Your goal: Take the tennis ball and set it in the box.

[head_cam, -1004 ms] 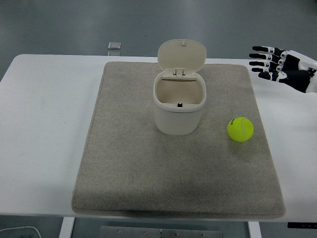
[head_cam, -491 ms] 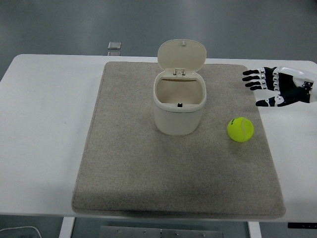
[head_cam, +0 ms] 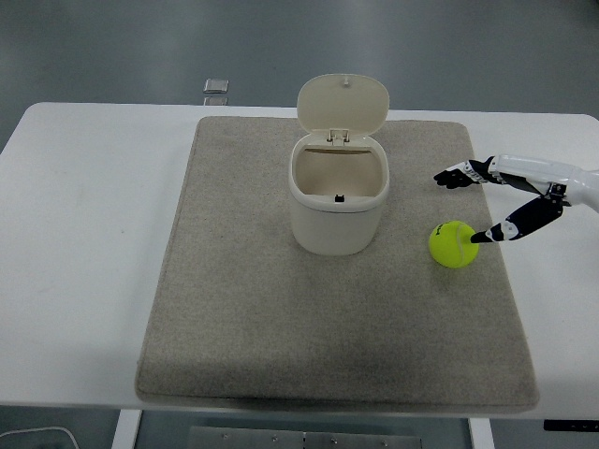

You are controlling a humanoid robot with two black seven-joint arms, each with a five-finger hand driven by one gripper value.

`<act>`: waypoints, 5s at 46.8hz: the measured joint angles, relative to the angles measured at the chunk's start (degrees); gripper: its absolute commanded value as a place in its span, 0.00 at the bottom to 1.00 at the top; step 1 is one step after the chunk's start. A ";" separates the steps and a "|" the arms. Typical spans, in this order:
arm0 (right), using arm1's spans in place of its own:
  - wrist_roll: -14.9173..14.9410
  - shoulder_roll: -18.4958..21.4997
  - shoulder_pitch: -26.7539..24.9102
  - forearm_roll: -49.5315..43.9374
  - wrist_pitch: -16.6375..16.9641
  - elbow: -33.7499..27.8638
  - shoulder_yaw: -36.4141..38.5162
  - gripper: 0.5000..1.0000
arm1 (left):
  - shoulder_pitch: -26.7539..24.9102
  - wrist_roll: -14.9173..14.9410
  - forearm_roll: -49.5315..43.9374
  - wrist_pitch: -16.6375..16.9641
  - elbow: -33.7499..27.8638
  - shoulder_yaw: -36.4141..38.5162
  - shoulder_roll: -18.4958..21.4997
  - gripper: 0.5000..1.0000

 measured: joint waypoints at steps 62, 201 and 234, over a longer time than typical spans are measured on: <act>-0.77 2.56 0.13 -8.00 -16.48 -0.80 -10.14 0.66 | 0.00 0.00 0.00 0.00 0.00 0.00 0.00 0.98; -2.87 13.86 14.48 8.34 -9.82 1.01 -6.89 0.18 | 0.01 0.00 0.00 -0.01 0.00 -0.01 0.00 0.98; -2.89 15.28 13.78 8.26 -10.50 -0.61 -7.32 0.66 | 0.00 0.00 0.00 0.00 -0.02 0.00 0.00 0.98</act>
